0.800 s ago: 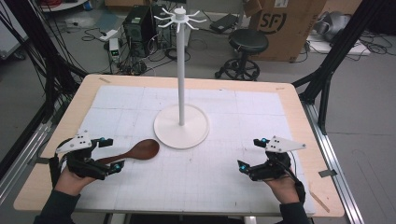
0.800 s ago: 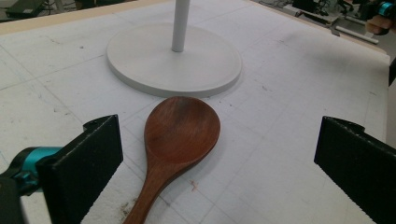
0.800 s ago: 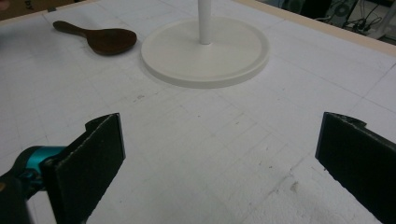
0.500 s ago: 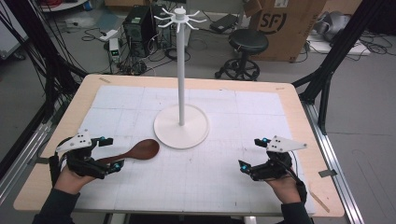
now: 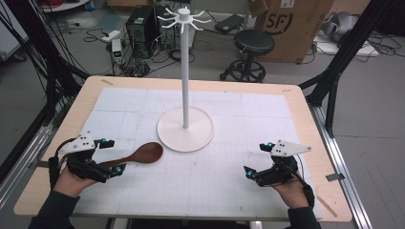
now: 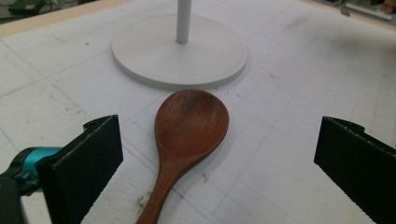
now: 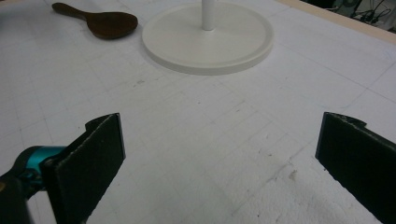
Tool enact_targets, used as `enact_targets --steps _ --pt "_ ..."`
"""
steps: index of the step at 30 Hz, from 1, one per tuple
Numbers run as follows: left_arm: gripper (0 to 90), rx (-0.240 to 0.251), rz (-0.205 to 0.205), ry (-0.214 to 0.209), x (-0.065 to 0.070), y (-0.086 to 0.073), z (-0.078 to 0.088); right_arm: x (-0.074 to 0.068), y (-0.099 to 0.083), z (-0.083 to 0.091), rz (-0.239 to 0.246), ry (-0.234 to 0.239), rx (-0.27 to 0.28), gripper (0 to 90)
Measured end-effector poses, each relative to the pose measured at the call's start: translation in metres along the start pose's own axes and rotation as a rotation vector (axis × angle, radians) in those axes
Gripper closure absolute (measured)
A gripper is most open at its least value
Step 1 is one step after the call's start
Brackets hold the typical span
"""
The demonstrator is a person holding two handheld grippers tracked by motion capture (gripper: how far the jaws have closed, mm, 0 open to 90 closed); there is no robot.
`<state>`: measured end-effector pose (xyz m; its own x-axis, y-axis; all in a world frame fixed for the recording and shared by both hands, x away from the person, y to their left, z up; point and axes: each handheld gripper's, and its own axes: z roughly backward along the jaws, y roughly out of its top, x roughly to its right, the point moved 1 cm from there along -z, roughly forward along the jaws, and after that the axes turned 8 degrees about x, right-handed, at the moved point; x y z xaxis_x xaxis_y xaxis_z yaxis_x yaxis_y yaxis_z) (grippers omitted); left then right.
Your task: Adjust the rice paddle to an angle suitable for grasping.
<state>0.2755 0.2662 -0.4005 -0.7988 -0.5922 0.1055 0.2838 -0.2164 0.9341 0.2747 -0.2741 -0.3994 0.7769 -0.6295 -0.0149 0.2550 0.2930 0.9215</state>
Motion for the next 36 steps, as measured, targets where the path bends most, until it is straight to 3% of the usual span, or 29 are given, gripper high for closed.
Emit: enact_targets --steps 12,15,24,36 --pt "1.7 -0.143 -0.019 -0.035 -0.007 0.006 -0.008 0.004 -0.001 0.004 -0.003 0.002 0.002 0.3" --pt "1.7 -0.198 -0.038 -0.045 -0.009 0.009 -0.012 0.006 -0.002 0.006 -0.007 0.001 0.004 0.3" --pt "3.8 -0.298 -0.072 -0.055 -0.012 0.016 -0.019 0.006 -0.002 0.005 -0.008 0.008 -0.001 0.3" --pt "7.0 -0.481 -0.119 -0.043 -0.021 0.023 -0.033 0.006 -0.004 0.003 -0.006 0.019 -0.023 0.3"
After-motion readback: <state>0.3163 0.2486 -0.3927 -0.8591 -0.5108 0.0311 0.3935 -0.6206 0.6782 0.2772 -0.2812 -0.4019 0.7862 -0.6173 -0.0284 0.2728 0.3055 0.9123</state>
